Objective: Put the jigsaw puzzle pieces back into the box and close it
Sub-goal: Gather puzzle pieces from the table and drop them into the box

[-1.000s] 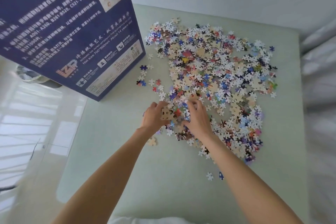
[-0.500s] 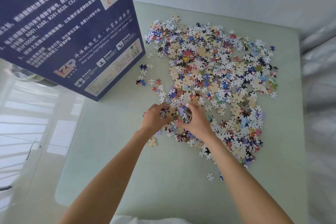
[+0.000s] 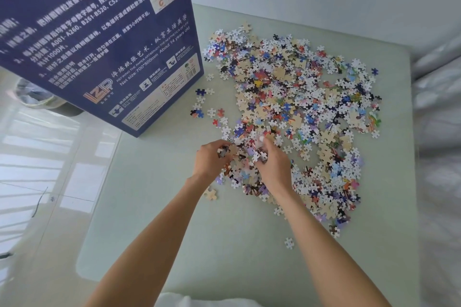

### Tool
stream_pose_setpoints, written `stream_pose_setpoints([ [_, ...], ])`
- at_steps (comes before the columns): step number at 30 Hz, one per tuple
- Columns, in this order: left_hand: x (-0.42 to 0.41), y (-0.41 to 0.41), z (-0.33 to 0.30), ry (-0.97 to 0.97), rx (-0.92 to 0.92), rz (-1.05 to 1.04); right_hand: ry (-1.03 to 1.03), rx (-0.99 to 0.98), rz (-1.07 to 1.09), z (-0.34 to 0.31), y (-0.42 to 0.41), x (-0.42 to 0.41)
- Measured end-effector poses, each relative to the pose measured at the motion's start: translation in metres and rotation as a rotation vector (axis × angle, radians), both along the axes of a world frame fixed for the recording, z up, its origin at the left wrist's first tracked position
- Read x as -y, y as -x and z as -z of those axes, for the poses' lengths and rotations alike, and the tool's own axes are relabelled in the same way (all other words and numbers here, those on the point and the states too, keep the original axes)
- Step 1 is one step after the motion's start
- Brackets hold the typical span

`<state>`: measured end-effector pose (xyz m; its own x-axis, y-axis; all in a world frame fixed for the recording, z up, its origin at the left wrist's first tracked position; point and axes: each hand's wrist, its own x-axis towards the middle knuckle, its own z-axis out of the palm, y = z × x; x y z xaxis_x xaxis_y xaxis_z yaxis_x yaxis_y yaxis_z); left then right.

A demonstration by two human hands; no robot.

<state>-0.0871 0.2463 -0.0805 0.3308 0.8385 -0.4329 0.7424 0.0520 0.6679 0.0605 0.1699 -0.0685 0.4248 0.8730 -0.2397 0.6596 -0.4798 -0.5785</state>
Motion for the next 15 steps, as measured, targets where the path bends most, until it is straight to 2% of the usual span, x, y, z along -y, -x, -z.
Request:
stream_pose_setpoints([
  [7,-0.001,0.008,0.002,0.000,-0.049,0.022,0.022,0.098,-0.180,0.002,0.000,-0.002],
  [11,-0.001,0.012,-0.002,-0.017,-0.001,-0.023,0.055,-0.062,-0.083,-0.004,-0.002,-0.006],
  [15,-0.001,0.026,-0.026,-0.115,0.105,-0.093,-0.028,-0.184,0.041,-0.025,-0.010,-0.004],
])
